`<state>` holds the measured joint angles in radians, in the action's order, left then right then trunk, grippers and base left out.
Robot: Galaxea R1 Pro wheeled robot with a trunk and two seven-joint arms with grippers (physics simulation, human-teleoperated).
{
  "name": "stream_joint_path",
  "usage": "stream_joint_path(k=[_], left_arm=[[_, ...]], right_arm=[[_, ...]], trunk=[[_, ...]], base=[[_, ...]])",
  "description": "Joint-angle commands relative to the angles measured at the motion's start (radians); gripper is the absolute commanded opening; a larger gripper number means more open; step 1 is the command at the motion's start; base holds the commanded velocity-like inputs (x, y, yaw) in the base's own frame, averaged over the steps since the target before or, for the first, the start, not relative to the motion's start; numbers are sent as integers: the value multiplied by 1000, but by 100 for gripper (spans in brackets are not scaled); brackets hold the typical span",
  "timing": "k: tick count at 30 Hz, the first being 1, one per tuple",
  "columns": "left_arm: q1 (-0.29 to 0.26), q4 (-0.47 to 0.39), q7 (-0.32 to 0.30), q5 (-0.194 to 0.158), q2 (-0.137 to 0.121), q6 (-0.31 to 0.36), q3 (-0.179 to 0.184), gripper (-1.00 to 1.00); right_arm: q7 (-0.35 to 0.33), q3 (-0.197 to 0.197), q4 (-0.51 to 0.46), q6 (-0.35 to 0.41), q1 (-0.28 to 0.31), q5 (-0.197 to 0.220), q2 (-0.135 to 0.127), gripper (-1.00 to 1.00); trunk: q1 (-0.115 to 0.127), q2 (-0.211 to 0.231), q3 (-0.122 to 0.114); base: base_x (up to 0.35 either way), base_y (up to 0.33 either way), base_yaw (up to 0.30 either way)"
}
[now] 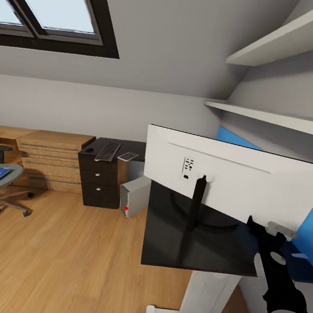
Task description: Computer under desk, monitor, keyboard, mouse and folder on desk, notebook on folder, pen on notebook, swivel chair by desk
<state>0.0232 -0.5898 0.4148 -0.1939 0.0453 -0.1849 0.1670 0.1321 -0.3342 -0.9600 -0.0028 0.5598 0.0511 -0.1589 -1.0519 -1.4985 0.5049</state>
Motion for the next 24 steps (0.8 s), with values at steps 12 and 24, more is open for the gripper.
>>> stream_joint_path(k=[12, 24], left_arm=[[0, -1, 7, -12, -1, -4, 6, 100], [0, -2, 7, -12, -2, -5, 5, 100]], right_arm=[[3, 1, 0, 0, 0, 6, 0, 100], [1, 0, -2, 0, 0, 6, -1, 100]], trunk=[[0, 0, 12], [0, 0, 19]], base=[[0, -21, 232], [141, -109, 109]])
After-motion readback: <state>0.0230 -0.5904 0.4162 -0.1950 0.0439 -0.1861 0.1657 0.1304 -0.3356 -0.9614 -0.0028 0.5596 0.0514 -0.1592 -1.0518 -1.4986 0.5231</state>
